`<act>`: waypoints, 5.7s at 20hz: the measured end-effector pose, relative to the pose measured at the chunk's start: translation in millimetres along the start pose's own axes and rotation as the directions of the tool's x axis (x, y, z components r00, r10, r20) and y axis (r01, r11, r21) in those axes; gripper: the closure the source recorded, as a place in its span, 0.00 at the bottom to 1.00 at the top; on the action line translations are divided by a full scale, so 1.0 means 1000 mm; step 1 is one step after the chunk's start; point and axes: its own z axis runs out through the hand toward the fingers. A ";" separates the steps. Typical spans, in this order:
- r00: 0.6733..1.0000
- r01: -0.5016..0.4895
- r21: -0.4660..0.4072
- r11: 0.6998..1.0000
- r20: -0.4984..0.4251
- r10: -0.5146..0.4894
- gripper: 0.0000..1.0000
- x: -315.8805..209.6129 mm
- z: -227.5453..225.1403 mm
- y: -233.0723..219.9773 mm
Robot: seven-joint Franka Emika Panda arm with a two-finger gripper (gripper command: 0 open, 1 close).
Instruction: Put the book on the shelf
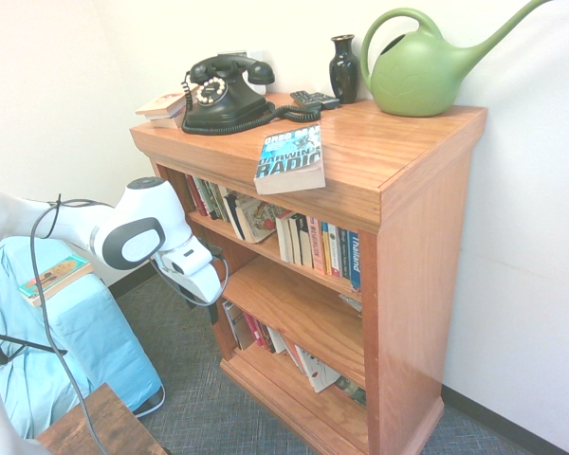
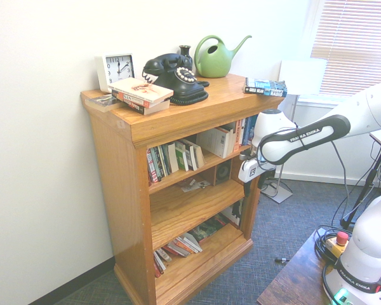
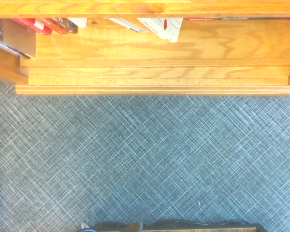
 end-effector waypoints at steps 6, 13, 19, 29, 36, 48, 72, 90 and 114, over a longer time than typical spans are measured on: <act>0.997 0.022 -0.013 1.000 -0.070 -0.023 0.00 0.011 -0.003 0.003; 0.916 0.043 -0.132 0.990 -0.390 -0.091 0.00 0.054 -0.079 0.074; 0.747 0.066 -0.261 0.963 -0.628 -0.221 0.00 0.063 -0.158 0.122; 0.374 0.152 -0.474 0.867 -0.785 -0.495 0.00 0.076 -0.232 0.128; 0.258 0.202 -0.542 0.816 -0.774 -0.578 0.00 0.085 -0.238 0.119; 0.135 0.305 -0.578 0.757 -0.761 -0.635 0.00 0.126 -0.213 0.114; 0.130 0.261 -0.517 0.815 -0.818 -0.560 1.00 0.138 -0.215 0.119; 0.115 0.244 -0.513 0.823 -0.827 -0.550 1.00 0.128 -0.219 0.107; 0.725 0.145 0.124 0.982 -0.688 -0.020 1.00 -0.083 -0.254 0.180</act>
